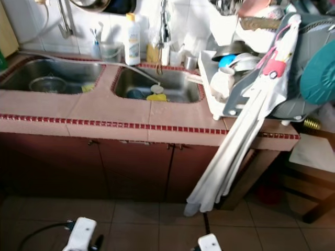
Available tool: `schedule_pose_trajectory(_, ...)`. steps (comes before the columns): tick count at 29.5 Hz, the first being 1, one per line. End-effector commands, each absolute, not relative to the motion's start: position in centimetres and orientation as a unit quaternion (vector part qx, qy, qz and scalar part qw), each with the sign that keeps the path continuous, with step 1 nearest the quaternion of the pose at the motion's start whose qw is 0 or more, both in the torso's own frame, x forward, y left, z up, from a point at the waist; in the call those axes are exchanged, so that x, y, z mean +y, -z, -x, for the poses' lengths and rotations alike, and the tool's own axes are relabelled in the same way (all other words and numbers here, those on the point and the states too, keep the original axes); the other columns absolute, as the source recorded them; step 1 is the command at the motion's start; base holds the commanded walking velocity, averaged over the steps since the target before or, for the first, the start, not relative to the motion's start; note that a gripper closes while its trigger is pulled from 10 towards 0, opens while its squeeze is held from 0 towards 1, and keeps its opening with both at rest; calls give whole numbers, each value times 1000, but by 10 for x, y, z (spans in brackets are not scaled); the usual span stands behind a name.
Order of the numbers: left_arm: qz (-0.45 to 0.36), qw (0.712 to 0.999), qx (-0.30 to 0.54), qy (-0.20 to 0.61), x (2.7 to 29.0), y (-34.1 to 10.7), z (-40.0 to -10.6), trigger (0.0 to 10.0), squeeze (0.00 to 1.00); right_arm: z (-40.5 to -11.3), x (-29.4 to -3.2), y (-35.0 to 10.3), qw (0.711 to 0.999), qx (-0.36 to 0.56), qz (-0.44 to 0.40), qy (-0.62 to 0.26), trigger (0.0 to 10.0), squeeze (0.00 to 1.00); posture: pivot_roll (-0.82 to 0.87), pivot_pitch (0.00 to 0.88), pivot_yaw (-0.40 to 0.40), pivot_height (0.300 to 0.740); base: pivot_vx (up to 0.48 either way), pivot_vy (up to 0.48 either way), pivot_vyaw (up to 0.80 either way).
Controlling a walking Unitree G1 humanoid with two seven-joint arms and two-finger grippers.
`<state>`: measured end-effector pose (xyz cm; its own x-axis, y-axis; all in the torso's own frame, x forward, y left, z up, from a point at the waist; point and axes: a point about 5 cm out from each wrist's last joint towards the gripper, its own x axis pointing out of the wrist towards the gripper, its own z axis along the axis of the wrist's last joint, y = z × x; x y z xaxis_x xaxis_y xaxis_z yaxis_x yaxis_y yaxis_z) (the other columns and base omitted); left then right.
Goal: Kitchen organization
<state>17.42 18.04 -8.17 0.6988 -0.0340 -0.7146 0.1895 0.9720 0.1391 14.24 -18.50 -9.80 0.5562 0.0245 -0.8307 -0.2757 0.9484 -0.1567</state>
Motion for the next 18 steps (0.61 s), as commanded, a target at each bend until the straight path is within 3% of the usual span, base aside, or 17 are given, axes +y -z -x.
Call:
schedule_pose_trajectory(1,-99,914,387,74,172,83,-173,10000,0,-139,-191,99,867,472,139,-79,10000,0,-38,0,-59,740,0,-412,0)
schedule_pose_trajectory(18,-98,911,395,69,177,84,-171,10000,0,-128,-194,103,859,489,136,-73,10000,0,-37,0,-52,740,0,-415,0)
